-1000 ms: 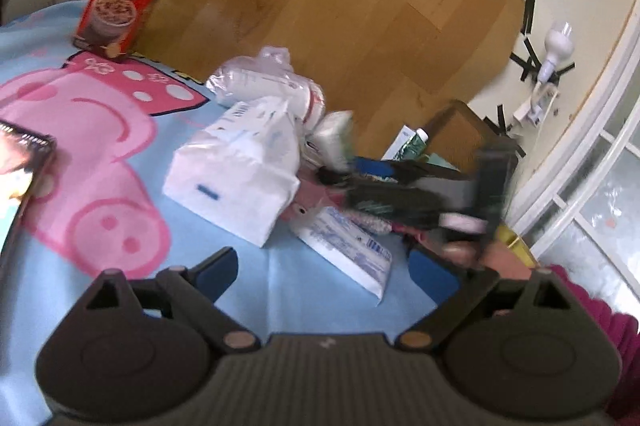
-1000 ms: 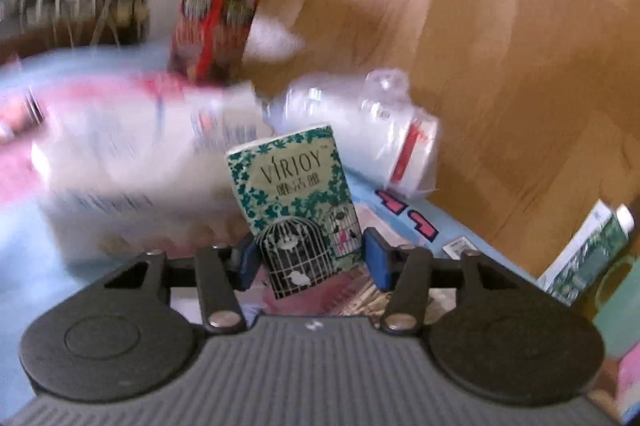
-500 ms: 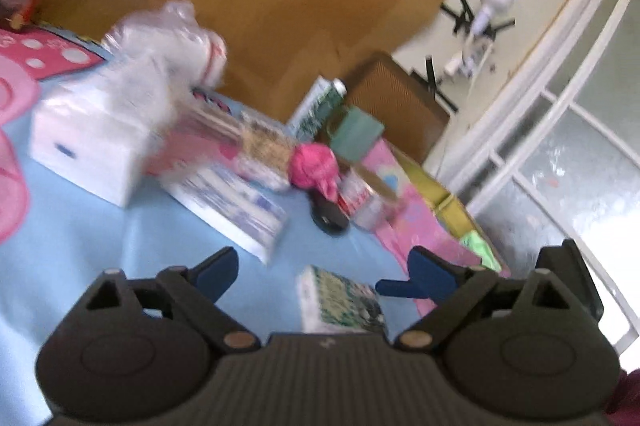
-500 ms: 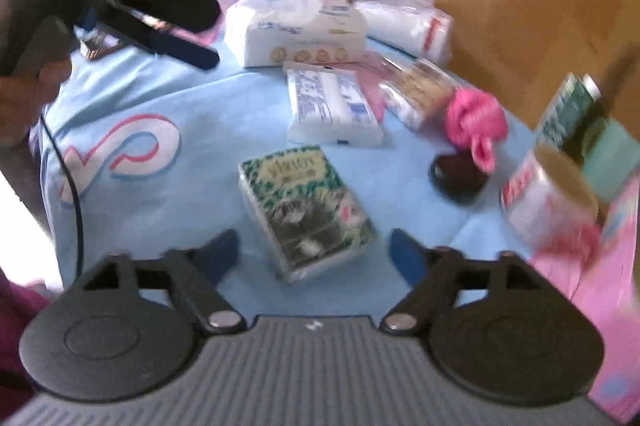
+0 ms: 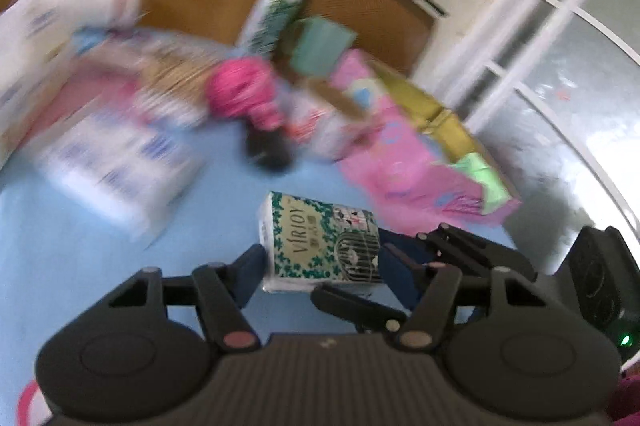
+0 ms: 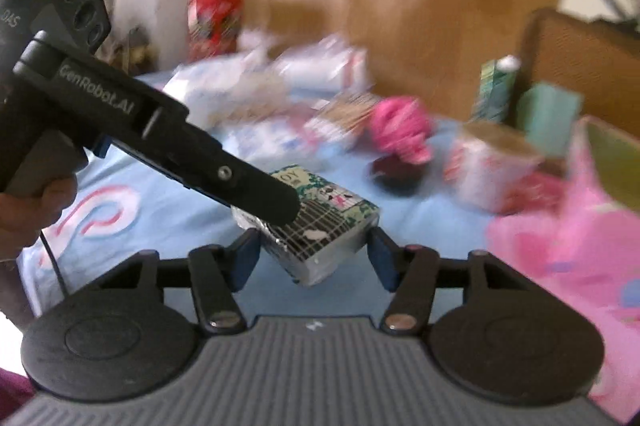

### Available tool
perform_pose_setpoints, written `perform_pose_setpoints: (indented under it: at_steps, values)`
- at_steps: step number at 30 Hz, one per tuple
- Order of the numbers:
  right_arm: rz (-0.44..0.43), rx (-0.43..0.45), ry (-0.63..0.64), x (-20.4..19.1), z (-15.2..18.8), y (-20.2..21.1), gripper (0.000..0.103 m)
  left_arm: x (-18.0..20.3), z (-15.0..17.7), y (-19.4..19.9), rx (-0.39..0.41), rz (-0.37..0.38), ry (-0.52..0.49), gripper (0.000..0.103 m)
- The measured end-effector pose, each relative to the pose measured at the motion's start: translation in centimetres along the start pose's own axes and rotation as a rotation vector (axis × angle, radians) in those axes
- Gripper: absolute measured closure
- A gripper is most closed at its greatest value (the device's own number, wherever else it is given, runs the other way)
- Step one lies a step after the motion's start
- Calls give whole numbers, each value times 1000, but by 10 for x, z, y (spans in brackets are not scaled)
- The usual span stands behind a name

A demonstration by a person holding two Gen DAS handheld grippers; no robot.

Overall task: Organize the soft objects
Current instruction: 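Drop the green tissue pack into the pink tin, then grasp the pink fuzzy item with the right gripper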

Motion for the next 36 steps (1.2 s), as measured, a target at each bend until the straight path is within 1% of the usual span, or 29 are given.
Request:
perform_pose_setpoints:
  at_steps: [2, 5, 8, 11, 13, 14, 15, 16, 17, 19, 20, 21, 23, 24, 26, 27, 28, 30, 31, 32, 33, 35, 36]
  values:
    - [74, 59, -1, 21, -6, 17, 42, 27, -17, -15, -6, 40, -61, 40]
    - [202, 109, -16, 59, -11, 41, 42, 71, -40, -52, -32, 90, -156, 40]
    - [306, 121, -63, 105, -12, 59, 41, 112, -57, -94, -54, 127, -229, 40]
    - [359, 119, -142, 150, -13, 66, 41, 138, -72, -131, -61, 150, -259, 36]
    - [367, 111, -189, 178, -14, 63, 40, 145, -82, -153, -51, 131, -268, 30]
    - [375, 107, -217, 189, -13, 61, 38, 147, -87, -162, -46, 111, -264, 22]
    - [384, 102, -239, 199, -13, 58, 32, 145, -91, -170, -41, 82, -257, 19]
    - [412, 106, -256, 205, -10, 61, 30, 142, -94, -174, -38, 55, -250, 19]
    - [438, 115, -269, 209, -10, 66, 30, 139, -96, -175, -36, 36, -237, 19]
    - [431, 132, -279, 217, -10, 76, 29, 136, -98, -166, -13, 68, -212, 18]
    - [437, 138, -273, 220, -8, 82, 29, 134, -97, -157, 2, 76, -209, 17]
    - [459, 125, -253, 223, -6, 86, 29, 131, -97, -149, 17, 75, -210, 14]
    - [491, 91, -231, 233, -2, 91, 29, 125, -95, -130, 50, 78, -218, 10]
    - [495, 62, -240, 237, 2, 94, 29, 122, -96, -121, 63, 81, -219, 9]
    - [544, -1, -234, 255, 6, 95, 30, 110, -92, -98, 93, 87, -207, 8]
    - [593, -28, -210, 263, 6, 92, 30, 102, -89, -85, 107, 85, -197, 8]
    - [665, -53, -166, 270, 7, 91, 30, 94, -86, -73, 123, 77, -183, 8]
    - [891, -94, -14, 285, 7, 89, 30, 73, -82, -45, 162, 43, -147, 8]
    - [983, -97, 43, 291, 5, 89, 30, 63, -79, -31, 182, 20, -133, 8]
    - [1013, -80, 43, 292, 2, 93, 30, 50, -75, -14, 208, -17, -117, 8]
    - [984, -36, -7, 290, -4, 100, 30, 37, -72, 2, 229, -54, -101, 8]
    - [860, 96, -147, 277, -18, 114, 29, 8, -63, 34, 264, -135, -58, 7]
    - [796, 143, -199, 269, -26, 116, 29, -7, -60, 49, 277, -171, -27, 7]
Point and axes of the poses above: each gripper's, at about its wrist camera, not at the fingertips, and y roughly against the way its jaws point, x to its right, z to its underside, the point moved 7 cm from there along -y, roughly the way its jaws point
